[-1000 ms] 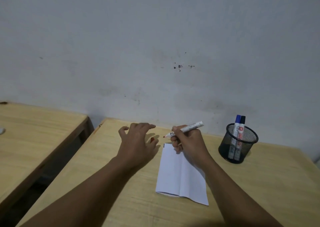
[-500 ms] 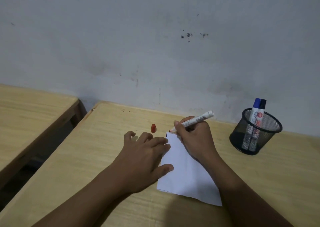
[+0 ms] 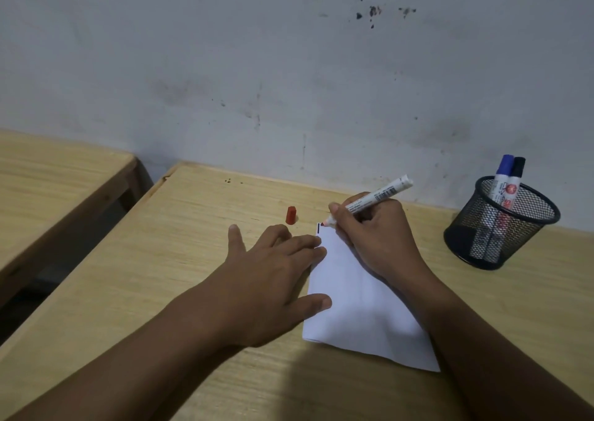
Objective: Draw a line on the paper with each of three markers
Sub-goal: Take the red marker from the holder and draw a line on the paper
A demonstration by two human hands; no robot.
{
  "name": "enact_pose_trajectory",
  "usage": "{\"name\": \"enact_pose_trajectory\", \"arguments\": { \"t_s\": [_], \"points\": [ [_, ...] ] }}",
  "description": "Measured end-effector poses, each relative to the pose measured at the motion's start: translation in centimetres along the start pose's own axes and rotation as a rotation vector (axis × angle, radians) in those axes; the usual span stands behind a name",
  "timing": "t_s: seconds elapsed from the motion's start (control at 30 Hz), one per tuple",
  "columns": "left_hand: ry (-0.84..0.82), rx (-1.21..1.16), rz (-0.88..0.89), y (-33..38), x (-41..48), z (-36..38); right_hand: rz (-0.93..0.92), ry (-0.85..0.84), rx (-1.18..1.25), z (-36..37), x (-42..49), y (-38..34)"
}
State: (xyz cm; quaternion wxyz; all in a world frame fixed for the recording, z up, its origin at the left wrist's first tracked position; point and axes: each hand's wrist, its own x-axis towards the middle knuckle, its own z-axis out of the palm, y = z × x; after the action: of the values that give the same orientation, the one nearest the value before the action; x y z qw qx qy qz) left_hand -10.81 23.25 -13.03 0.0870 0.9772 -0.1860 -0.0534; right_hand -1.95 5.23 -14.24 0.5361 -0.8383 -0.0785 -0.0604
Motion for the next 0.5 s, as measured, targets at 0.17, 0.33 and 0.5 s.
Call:
{"name": "enact_pose_trajectory", "arguments": {
  "t_s": [0.17, 0.33, 0.5],
  "points": [
    [-0.008, -0.007, -0.007, 0.12, -0.06, -0.14, -0.021, -0.009, -0.061, -0.01, -0.05, -0.19],
    [-0.014, -0.006, -0.006, 0.21, -0.1, -0.24, -0.018, -0.014, -0.047, -0.1, -0.04, -0.35],
    [-0.023, -0.003, -0.016, 0.23, -0.06, -0.35, -0.003, -0.036, -0.016, -0.15, -0.23, -0.49]
  ]
}}
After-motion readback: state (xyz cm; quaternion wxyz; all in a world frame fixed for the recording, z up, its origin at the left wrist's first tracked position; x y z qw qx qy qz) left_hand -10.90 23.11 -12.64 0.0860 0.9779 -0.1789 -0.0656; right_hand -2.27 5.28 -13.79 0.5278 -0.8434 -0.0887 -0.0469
